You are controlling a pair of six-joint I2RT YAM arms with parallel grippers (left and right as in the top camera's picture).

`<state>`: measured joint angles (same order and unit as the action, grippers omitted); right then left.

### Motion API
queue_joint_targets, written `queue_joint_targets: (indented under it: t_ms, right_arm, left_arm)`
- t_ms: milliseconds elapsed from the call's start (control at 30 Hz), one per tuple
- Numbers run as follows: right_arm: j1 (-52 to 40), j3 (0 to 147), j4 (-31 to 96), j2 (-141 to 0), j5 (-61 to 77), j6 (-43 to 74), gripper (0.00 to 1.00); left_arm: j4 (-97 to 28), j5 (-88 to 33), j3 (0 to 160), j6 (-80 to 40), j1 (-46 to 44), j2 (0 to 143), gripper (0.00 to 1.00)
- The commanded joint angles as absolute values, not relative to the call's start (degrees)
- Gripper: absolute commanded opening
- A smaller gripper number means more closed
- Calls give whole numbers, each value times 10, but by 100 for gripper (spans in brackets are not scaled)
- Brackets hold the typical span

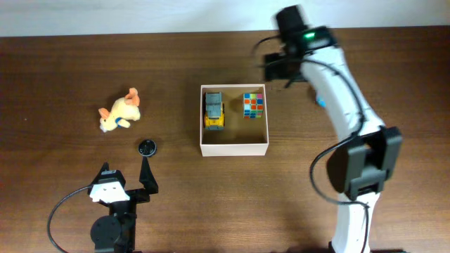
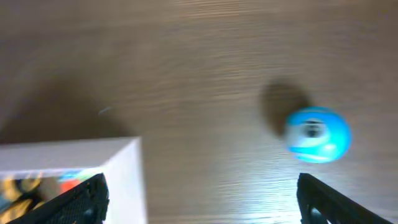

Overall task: Pack container
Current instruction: 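Raise the right gripper out of the box and move right, then lower the right gripper and grasp the blue round toy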

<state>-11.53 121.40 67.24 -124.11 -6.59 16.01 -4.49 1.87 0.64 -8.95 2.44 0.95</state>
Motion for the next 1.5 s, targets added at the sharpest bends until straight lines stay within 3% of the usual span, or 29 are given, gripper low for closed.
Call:
queue_joint_targets:
  t_ms: [0,400,1467]
  right_arm:
    - [-76,1226,671,-1222,-49,144,91]
    - [19,1221,674,-1257,-45,94,90]
    - [42,1220,682,-1383,-40,73,86]
  left_arm:
    - [-48,12,5,-80,28,10,99]
    - [-48,12,5,-80,28,10,99]
    - [-48,12,5,-80,28,10,99]
